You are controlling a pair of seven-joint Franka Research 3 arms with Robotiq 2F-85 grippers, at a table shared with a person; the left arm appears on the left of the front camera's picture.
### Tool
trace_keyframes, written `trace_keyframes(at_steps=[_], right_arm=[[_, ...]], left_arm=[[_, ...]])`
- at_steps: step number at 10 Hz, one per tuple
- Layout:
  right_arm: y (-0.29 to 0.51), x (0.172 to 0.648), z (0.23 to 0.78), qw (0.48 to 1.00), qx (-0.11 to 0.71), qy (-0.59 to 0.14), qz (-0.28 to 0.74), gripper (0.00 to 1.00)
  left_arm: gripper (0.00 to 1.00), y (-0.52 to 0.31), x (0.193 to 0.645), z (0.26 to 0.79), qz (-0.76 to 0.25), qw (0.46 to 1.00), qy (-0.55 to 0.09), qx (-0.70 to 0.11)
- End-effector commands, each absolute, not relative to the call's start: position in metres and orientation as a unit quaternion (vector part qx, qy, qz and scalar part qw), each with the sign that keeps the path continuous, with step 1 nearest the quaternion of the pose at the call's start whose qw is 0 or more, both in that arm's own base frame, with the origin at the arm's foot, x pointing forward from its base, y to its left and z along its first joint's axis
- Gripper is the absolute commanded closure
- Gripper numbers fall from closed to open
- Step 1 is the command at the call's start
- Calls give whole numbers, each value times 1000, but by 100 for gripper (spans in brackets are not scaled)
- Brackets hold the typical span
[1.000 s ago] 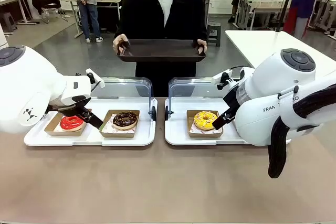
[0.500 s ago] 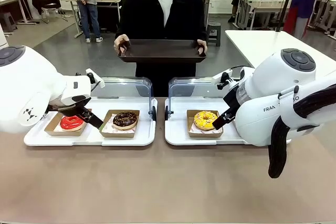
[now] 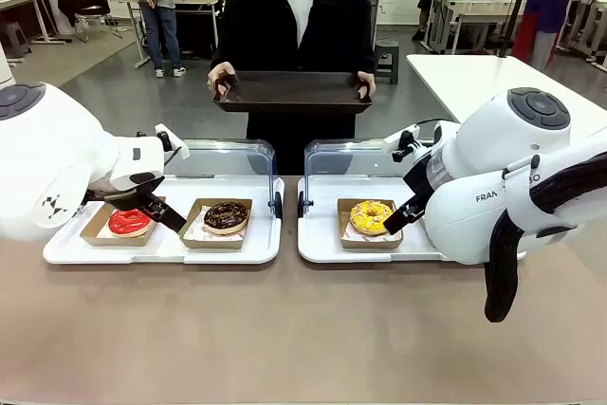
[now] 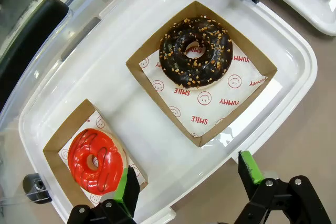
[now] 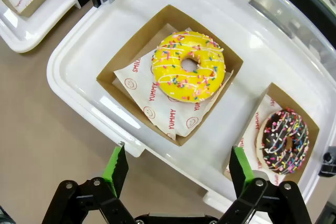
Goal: Provide the desired donut to the person.
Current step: Pick up and lift the Paper togo box containing the Donut pointed at by the person.
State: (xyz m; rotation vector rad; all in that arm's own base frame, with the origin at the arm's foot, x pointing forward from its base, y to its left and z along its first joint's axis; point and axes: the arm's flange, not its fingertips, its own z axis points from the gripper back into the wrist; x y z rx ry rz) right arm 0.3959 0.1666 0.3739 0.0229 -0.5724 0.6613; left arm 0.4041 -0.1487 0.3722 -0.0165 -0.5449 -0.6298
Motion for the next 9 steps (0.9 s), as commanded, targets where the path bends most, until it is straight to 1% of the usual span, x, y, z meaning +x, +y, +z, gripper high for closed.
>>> trace_keyframes(at_steps=[1,4,5,7,9], right_arm=[[167,396,374,906,11,-277,320,0],[167,396,374,906,11,-277,320,0],[162,396,395,905,-8,-285,317,0],[162,380,446,905,-14,-273,326,0],[167,358,494,904,-31,-268,331,0]], left_arm=[[0,-149,404,372,-306,915,-265,-8],[0,-149,404,372,-306,915,-265,-8],[0,-149,404,372,-306,915,-265,-8],[0,-126,394,423,-316,917,-243,-2],[0,-111,385,473,-339,916,-215,-17]])
